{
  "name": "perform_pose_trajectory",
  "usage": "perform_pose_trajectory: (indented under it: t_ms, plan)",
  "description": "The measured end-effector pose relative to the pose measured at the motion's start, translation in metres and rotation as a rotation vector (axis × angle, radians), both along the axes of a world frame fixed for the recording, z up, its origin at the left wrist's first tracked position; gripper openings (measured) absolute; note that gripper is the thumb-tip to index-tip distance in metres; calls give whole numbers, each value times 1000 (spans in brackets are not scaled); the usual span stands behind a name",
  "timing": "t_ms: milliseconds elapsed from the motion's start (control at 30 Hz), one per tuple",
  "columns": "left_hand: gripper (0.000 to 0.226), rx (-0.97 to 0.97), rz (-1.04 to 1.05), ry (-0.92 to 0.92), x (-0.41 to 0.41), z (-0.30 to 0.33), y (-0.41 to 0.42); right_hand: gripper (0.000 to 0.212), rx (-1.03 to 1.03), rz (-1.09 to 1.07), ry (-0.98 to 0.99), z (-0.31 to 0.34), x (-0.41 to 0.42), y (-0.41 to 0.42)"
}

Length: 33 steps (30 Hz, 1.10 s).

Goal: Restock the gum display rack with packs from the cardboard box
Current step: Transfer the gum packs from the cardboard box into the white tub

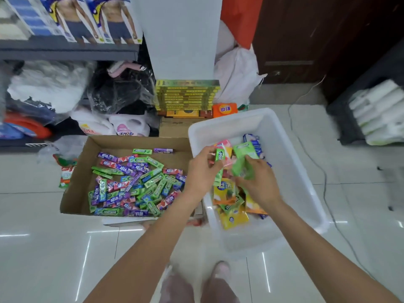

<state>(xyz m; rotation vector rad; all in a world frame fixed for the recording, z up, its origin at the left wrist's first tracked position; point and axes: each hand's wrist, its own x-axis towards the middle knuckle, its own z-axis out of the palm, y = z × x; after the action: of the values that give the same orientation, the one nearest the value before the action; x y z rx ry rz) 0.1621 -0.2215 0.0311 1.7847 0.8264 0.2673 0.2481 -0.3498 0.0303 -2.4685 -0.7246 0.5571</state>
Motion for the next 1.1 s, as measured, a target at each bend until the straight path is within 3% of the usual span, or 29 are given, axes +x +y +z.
perform_pose_trajectory:
  t_ms: [167,400,533,700,867,1100]
  plan:
    - [38,228,-162,261,37,-29,-40,73,-137,66,6,-31,34,-39]
    - [48,277,-167,432,48,-50,-49,70,-159,175,57,-45,45,-45]
    - [44,353,-194,410,44,-44,-49,62,-151,195,19,-38,41,-45]
    - [33,448,-133,231,17,-10,-33,41,43,114,-24,-19,23,-19]
    - [28,270,99,125,-34,-1,16,34,170,204,-44,6,-16,35]
    - [26,242,257,225,-129,-28,120,32,170,356,-95,2,-88,132]
